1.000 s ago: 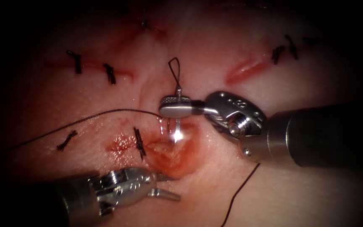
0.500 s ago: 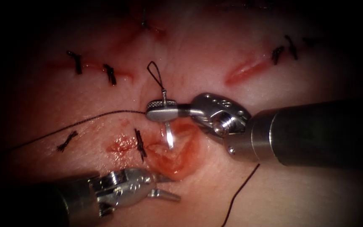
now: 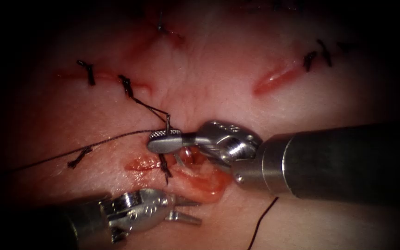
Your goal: Wound Closure
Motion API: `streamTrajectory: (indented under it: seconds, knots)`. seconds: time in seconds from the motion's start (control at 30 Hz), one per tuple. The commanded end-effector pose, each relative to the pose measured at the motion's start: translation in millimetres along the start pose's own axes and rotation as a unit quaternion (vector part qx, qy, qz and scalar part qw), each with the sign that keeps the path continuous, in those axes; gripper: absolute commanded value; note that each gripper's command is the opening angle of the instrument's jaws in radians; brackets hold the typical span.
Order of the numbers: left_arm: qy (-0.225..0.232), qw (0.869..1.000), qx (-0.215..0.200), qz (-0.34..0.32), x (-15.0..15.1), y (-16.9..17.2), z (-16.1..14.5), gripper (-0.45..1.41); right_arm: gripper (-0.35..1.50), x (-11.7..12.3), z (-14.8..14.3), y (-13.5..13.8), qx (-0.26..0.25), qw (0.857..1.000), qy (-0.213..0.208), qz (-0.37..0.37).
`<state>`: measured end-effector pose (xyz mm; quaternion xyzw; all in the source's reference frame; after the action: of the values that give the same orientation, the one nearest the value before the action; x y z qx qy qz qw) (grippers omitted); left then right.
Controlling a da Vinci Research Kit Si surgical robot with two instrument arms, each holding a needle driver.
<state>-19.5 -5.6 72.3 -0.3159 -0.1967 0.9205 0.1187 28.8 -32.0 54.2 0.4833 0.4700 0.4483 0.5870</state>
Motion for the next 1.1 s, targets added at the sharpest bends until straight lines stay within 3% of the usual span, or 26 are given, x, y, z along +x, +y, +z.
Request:
streamTrajectory:
  seconds: [0.03,0.3,1.1]
  knots:
    - [0.0,1.0,0.001,0.0,0.2,-0.2,0.8,0.34,-0.35,0.9,-0.1,0.7,-0.011,1.0,0.01,-0.001]
    - [0.0,1.0,0.002,0.0,0.2,0.0,0.9,0.32,-0.35,2.2,-0.7,1.4,-0.025,0.999,0.028,0.001]
    - [0.0,1.0,0.002,0.0,0.3,0.1,0.8,0.29,-0.35,-0.2,-0.5,-0.1,-0.01,1.0,0.009,0.007]
